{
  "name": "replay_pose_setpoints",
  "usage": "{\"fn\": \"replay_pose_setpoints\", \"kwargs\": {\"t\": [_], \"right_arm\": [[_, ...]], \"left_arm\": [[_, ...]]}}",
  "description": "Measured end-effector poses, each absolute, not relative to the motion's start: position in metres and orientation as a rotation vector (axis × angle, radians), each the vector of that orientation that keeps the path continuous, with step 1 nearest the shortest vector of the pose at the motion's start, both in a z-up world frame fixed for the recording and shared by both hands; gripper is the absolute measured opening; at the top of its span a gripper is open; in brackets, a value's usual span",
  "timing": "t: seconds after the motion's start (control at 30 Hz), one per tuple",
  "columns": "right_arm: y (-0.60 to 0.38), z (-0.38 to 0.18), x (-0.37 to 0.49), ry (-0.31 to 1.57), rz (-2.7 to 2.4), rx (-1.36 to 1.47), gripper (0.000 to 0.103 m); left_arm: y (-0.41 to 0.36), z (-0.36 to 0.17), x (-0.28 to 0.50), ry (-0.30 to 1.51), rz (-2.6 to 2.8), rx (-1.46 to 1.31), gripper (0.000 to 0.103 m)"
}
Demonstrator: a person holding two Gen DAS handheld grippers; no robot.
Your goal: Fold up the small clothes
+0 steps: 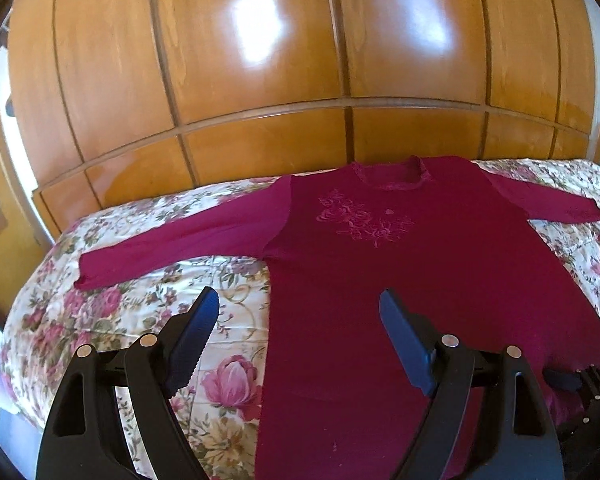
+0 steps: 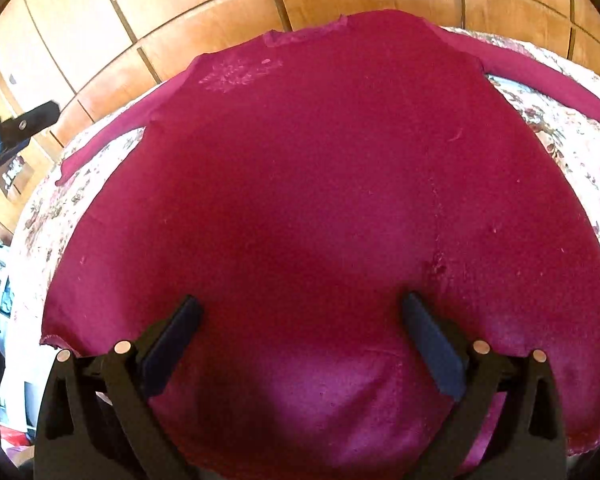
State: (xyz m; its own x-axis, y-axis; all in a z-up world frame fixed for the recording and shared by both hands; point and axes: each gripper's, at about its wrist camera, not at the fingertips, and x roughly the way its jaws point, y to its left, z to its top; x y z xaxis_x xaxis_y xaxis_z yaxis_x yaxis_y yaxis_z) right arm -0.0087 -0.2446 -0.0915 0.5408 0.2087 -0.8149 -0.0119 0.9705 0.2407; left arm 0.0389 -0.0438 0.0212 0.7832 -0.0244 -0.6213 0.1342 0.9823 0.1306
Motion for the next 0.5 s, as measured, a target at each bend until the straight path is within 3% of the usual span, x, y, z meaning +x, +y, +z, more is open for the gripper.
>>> {"fn": "replay_pose_setpoints", "kwargs": {"t": [0.5], "right_arm": [[-0.251, -0.093, -0.021, 0.955, 0.177, 0.192, 0.101]], "left_arm": [[-0.071, 0.009, 0.047, 0.704, -0.107, 0.237, 0.081]]}}
